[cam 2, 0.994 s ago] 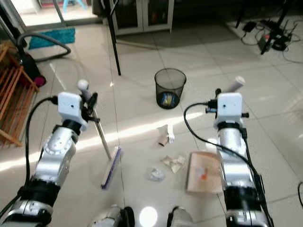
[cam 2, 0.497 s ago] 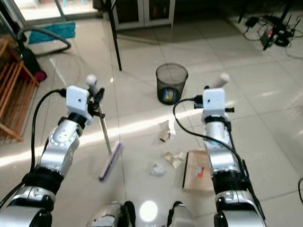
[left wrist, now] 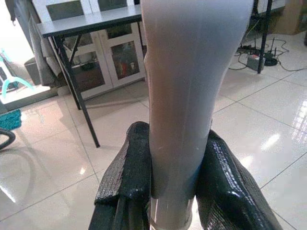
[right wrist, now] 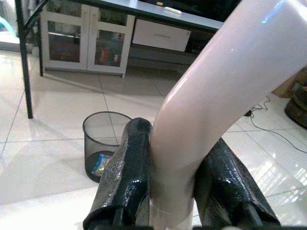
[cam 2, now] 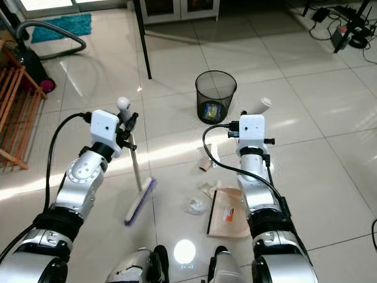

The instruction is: Sweep floor

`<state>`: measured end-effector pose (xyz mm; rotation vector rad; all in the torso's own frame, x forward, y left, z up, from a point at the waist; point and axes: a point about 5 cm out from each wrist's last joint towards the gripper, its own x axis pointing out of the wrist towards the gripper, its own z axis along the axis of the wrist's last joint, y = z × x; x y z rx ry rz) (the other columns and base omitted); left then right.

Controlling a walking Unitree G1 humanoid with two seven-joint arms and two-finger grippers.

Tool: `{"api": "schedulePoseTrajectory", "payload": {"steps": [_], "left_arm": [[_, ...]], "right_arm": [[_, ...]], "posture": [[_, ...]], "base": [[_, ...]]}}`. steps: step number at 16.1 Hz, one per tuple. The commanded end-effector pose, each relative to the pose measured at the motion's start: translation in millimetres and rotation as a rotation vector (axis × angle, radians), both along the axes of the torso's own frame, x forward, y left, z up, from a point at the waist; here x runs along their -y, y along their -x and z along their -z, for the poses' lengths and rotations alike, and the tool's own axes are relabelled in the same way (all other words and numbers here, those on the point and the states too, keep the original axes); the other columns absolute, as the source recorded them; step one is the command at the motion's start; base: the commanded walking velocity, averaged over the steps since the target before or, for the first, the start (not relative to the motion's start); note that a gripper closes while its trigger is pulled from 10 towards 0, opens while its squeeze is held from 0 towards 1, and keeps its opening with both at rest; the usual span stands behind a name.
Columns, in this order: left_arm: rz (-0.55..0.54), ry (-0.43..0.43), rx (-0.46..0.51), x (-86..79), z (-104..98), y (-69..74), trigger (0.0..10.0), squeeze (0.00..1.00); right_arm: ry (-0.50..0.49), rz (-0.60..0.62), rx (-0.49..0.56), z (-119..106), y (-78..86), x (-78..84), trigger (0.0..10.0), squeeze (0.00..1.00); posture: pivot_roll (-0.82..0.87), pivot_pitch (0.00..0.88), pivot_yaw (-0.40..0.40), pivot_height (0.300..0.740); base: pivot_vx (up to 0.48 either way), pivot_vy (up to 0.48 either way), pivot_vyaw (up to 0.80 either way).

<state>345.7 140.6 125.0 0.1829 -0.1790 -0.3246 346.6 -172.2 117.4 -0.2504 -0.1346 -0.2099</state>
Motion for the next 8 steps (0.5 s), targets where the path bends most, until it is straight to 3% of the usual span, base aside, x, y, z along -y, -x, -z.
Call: {"api": "schedulePoseTrajectory", "payload": {"steps": [1, 8], "left_arm": [[0.015, -0.016, 0.028, 1.4, -4.9, -1.6, 10.0, 0.00], [0.113, 0.014, 0.008, 29.5, -8.4, -8.9, 10.0, 0.00]], "right_arm": [[-0.017, 0.002, 0.012, -0.6, -1.1, -4.2, 10.0, 0.00], [0.002, -0.057, 0.023, 6.3, 0.7, -48.0, 10.0, 0.00]], "posture": [[0.08, 0.247, 0.083, 0.740], [0.10, 0.292, 0.108, 0.740]], "base": [[0.000, 0.000, 0.00], [0.000, 0.000, 0.00]]}}
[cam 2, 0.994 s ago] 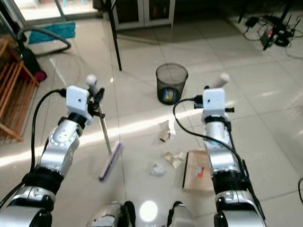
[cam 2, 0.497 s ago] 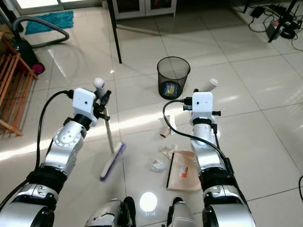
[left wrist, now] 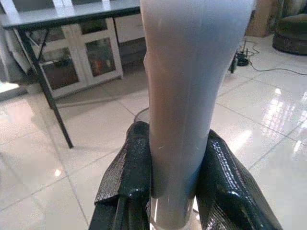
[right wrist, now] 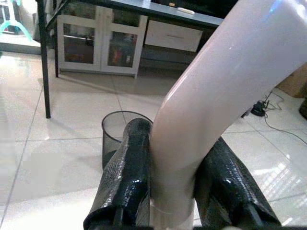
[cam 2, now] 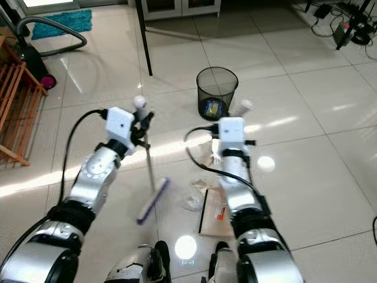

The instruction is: Sweep floor

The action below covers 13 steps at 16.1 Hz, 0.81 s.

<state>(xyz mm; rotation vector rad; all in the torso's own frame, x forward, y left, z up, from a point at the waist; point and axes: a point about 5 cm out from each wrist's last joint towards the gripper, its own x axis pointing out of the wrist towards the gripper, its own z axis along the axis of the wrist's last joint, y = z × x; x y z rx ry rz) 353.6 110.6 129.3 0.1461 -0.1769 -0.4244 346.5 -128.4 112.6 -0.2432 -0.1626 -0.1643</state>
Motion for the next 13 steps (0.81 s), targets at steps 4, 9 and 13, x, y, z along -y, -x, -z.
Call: {"api": "schedulePoseTrajectory", "payload": {"steps": [4, 9, 13], "left_arm": [[0.043, 0.052, 0.005, 13.8, -5.8, -4.1, 10.0, 0.00], [0.181, 0.239, -0.011, 50.3, -18.7, -1.6, 10.0, 0.00], [0.321, 0.265, -0.028, 63.5, -25.2, 1.6, 10.0, 0.00]], "right_arm": [[-0.041, 0.051, 0.007, 2.9, 3.8, -5.6, 10.0, 0.00], [-0.129, 0.080, -0.012, 4.6, 2.8, -3.0, 10.0, 0.00], [-0.168, 0.109, -0.018, 5.5, 2.5, 5.9, 10.0, 0.00]], "posture": [[0.07, 0.283, 0.105, 0.740], [0.04, 0.264, 0.110, 0.740], [0.04, 0.254, 0.108, 0.740]], "base": [[0.000, 0.000, 0.00], [0.000, 0.000, 0.00], [0.000, 0.000, 0.00]]}}
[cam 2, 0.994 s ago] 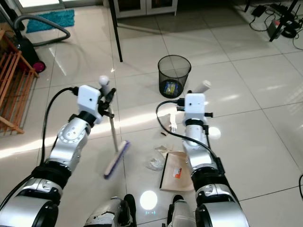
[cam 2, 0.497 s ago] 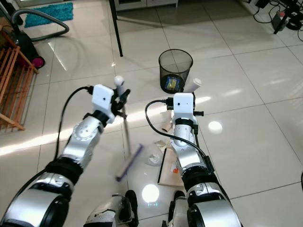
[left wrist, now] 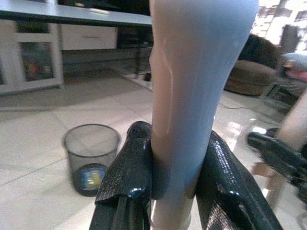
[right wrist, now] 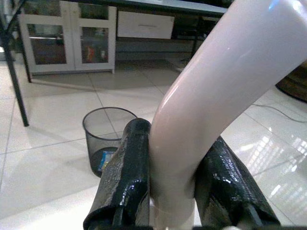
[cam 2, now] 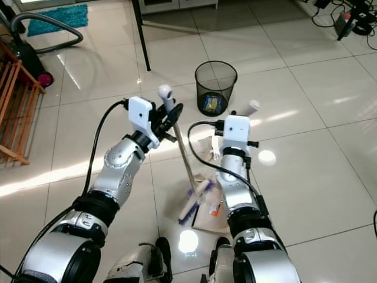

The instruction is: Sweep floor

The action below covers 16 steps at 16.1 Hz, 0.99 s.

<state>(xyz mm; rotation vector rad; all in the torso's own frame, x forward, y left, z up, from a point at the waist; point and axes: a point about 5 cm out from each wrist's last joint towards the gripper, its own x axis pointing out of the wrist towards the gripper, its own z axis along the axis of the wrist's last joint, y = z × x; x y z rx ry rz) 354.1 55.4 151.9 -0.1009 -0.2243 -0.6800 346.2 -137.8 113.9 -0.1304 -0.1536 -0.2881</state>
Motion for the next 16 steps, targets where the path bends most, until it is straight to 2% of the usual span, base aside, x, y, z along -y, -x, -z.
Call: {"api": "schedulePoseTrajectory", "payload": {"steps": [1, 2, 4, 6, 9, 13, 14, 15, 16], "left_arm": [[0.112, 0.033, -0.025, 12.2, -1.3, 4.8, 10.0, 0.00], [0.184, 0.015, -0.019, 14.8, -2.5, 8.5, 10.0, 0.00], [0.226, 0.011, 0.037, 12.1, -15.8, 9.8, 10.0, 0.00], [0.225, 0.024, 0.091, 4.8, -30.7, 8.7, 10.0, 0.00], [0.182, 0.001, 0.176, -16.8, -55.3, 0.8, 10.0, 0.00], [0.211, 0.022, 0.241, -25.7, -89.1, -2.9, 10.0, 0.00], [0.201, 0.014, 0.248, -28.3, -91.3, -5.0, 10.0, 0.00], [0.148, -0.077, 0.251, -36.9, -81.4, -11.4, 10.0, 0.00], [0.106, -0.129, 0.242, -39.2, -71.2, -13.7, 10.0, 0.00]], "right_arm": [[-0.054, -0.005, -0.027, 5.5, 1.4, -1.7, 10.0, 0.00], [-0.054, -0.005, -0.026, 4.8, 0.6, -0.1, 10.0, 0.00], [-0.046, -0.002, -0.035, 7.3, 1.1, 3.3, 10.0, 0.00], [-0.043, 0.003, -0.041, 9.8, 2.7, 5.4, 10.0, 0.00], [-0.040, 0.000, -0.046, 12.4, 5.2, 5.8, 10.0, 0.00], [-0.026, -0.009, -0.047, 11.9, 4.6, 7.8, 10.0, 0.00], [-0.025, -0.009, -0.048, 12.1, 4.4, 8.3, 10.0, 0.00], [-0.024, -0.005, -0.053, 14.3, 6.3, 9.7, 10.0, 0.00], [-0.028, -0.003, -0.053, 15.6, 8.1, 10.1, 10.0, 0.00]], "posture": [[0.05, 0.249, 0.107, 0.740], [0.05, 0.245, 0.106, 0.740], [0.05, 0.244, 0.104, 0.740], [0.05, 0.241, 0.103, 0.740], [0.05, 0.241, 0.107, 0.740], [0.05, 0.257, 0.108, 0.740], [0.05, 0.263, 0.107, 0.740], [0.05, 0.262, 0.108, 0.740], [0.05, 0.257, 0.106, 0.740]], "base": [[0.000, 0.000, 0.00], [0.000, 0.000, 0.00], [0.000, 0.000, 0.00], [0.000, 0.000, 0.00], [0.000, 0.000, 0.00], [0.000, 0.000, 0.00], [0.000, 0.000, 0.00], [0.000, 0.000, 0.00], [0.000, 0.000, 0.00]]}}
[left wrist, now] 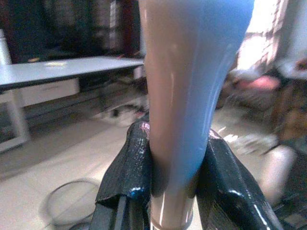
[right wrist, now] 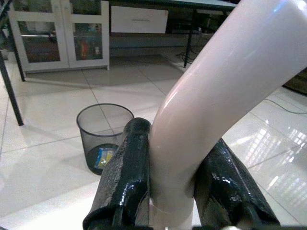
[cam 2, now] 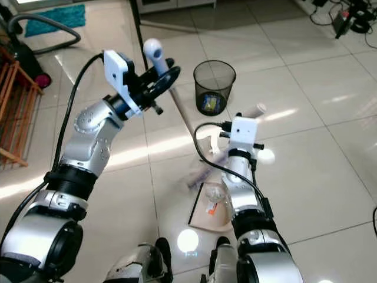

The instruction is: Sweep floor

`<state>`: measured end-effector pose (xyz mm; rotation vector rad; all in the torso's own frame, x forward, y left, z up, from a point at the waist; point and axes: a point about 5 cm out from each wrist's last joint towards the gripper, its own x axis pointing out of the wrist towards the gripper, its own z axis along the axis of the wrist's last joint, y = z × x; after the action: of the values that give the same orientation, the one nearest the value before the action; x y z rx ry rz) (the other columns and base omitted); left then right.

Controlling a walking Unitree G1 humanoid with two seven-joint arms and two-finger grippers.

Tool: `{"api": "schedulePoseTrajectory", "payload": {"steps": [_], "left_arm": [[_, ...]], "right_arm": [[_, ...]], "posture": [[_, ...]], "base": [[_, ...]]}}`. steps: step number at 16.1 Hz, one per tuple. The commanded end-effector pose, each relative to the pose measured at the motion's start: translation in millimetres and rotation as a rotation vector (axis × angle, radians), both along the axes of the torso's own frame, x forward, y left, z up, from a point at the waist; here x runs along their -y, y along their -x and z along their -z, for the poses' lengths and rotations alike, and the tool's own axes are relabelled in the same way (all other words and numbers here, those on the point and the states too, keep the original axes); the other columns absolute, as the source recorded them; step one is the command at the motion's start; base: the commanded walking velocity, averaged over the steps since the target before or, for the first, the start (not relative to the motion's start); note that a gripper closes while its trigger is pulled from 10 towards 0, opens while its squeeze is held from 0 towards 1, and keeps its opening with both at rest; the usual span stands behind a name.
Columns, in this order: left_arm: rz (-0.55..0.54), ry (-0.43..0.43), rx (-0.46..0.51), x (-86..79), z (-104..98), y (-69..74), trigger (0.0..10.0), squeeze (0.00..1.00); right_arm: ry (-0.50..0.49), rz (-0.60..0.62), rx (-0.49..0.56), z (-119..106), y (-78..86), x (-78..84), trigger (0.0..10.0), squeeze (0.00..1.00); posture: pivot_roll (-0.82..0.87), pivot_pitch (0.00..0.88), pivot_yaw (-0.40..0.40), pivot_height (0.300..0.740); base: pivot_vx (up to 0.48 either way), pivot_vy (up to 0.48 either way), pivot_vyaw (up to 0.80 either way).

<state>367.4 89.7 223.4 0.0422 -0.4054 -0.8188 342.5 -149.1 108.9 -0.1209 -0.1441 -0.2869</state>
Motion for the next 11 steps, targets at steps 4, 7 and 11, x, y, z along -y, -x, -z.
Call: {"api": "schedulePoseTrajectory", "payload": {"steps": [4, 7, 11], "left_arm": [[-0.093, -0.073, -0.047, 8.1, 33.6, 1.0, 10.0, 0.00], [-0.156, -0.034, 0.005, 0.0, 23.6, -3.2, 10.0, 0.00], [-0.352, -0.090, 0.095, -58.5, 13.9, 4.0, 10.0, 0.00]], "right_arm": [[-0.078, 0.041, -0.020, 8.5, 11.0, 7.1, 10.0, 0.00], [-0.136, 0.087, 0.023, -6.2, 9.9, 23.5, 10.0, 0.00], [-0.124, 0.059, 0.135, -44.1, 22.2, 45.4, 10.0, 0.00]], "posture": [[0.02, 0.241, 0.103, 0.740], [0.02, 0.249, 0.106, 0.740], [-0.01, 0.173, 0.121, 0.740]], "base": [[0.000, 0.000, 0.00], [0.000, 0.000, 0.00], [0.000, 0.000, 0.00]]}}
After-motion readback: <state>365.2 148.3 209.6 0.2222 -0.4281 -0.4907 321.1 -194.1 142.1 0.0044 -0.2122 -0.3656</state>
